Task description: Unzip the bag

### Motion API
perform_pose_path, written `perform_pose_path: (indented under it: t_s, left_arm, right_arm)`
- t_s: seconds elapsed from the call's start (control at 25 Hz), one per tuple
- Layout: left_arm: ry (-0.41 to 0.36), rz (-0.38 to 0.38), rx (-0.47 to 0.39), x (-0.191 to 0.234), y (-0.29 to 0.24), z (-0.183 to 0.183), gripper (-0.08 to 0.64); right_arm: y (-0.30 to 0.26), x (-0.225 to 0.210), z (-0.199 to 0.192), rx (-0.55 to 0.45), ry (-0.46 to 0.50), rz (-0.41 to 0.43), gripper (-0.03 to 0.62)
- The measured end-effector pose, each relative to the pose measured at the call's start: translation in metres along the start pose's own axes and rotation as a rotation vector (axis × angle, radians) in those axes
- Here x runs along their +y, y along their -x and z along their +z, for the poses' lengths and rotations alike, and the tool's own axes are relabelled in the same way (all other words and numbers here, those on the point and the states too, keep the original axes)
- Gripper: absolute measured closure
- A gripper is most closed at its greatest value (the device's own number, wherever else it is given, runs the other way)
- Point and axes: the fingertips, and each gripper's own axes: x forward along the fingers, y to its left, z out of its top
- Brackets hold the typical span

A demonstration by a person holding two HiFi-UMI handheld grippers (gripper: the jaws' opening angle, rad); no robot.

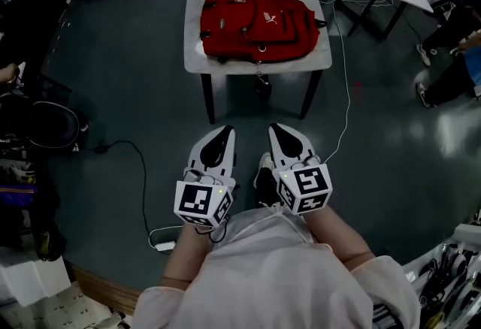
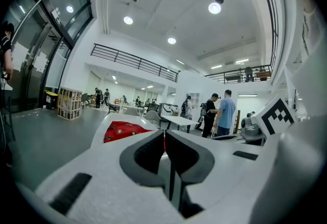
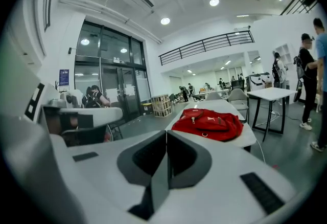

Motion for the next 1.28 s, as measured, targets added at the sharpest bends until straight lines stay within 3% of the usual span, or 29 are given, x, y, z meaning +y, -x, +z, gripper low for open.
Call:
perform_pose_path:
  t_s: [0.4, 0.72, 1.08, 1.28]
  left_arm:
    - [0.02, 0.048, 0.058, 0.045, -0.14, 0.0, 0.534]
    - [0.037, 0.093, 0.119, 0.067, -0.196, -0.018, 0.534]
    - [0.059, 0.106, 0.237, 0.101, -0.245, -0.07, 0.534]
    - [0.064, 0.076, 0.311, 0.122, -0.278, -0.101, 0.534]
  right_arm:
    - [-0.101, -0.102, 0.036, 0.055, -0.01, 0.026, 0.565]
    - [-0.147, -0.151, 0.038, 0.092, -0.035, 0.04, 0.565]
    - [-0.202, -0.179, -0.01, 0.214, -0.071, 0.022, 0.565]
    - [-0.236, -0.182, -0.045, 0.315, -0.093, 0.022, 0.565]
